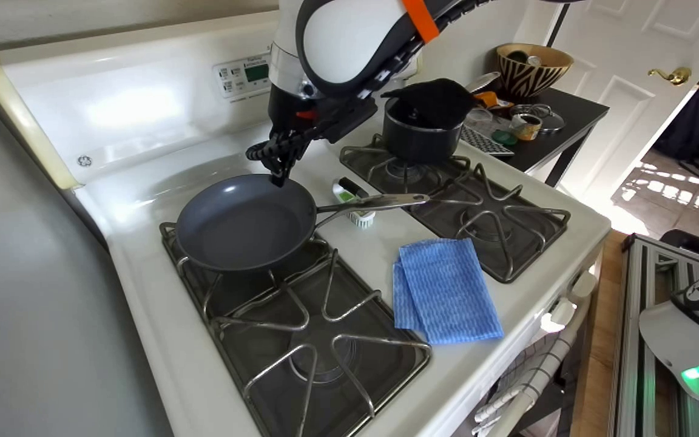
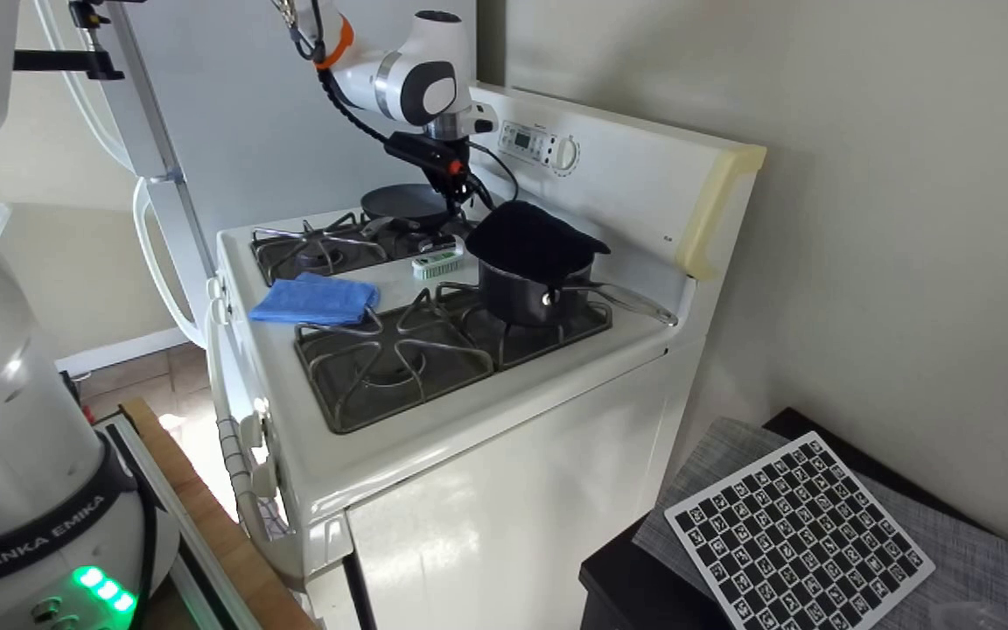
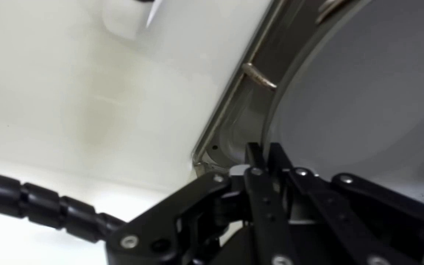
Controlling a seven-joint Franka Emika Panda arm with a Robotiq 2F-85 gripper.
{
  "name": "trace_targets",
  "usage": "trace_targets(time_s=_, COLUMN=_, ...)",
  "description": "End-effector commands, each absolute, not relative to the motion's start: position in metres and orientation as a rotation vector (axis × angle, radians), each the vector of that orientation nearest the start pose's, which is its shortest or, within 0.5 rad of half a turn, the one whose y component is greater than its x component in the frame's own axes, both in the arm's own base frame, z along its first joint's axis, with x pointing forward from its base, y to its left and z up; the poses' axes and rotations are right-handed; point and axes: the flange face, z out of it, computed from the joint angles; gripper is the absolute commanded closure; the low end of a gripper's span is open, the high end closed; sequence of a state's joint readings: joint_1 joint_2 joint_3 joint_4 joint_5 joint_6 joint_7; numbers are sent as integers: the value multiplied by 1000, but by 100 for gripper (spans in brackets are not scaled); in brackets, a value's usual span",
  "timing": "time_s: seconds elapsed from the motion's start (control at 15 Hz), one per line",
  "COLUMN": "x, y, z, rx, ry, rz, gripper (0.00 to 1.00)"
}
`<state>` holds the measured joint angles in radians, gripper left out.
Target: Move the pan backwards then use the blue fabric to wipe the pan.
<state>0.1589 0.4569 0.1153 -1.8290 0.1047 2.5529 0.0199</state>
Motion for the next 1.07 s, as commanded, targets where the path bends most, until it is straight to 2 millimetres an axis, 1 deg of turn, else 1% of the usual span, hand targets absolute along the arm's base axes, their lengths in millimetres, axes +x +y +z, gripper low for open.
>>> trace_targets(time_s=0.0, x=657, y=177, z=301, rx=-2974, ry=-218, rz=-324, gripper=100)
trace_targets(time_s=0.07, x=658, y=177, z=302, rx=-2971, ry=-218, rz=-313, gripper=75)
trace_targets(time_s=0.13, x=657, y=178, z=304, rx=-2969, ry=-221, rz=-297, gripper=74)
trace_targets(time_s=0.2, x=655, y=179, z=305, rx=-2967, ry=-223, rz=-278, gripper=68)
trace_targets(time_s=0.4, x=651, y=180, z=320, rx=-2967, ry=-226, rz=-254, gripper=42)
trace_targets(time_s=0.53, x=648, y=181, z=333, rx=-2966, ry=-241, rz=-277, gripper=27)
trace_targets(time_s=0.73, x=641, y=182, z=356, rx=-2958, ry=-251, rz=-327, gripper=1)
trace_targets(time_s=0.8, x=638, y=182, z=363, rx=-2952, ry=-255, rz=-325, gripper=0)
trace_targets(time_s=1.0, x=617, y=187, z=385, rx=-2948, ry=-272, rz=-287, gripper=0)
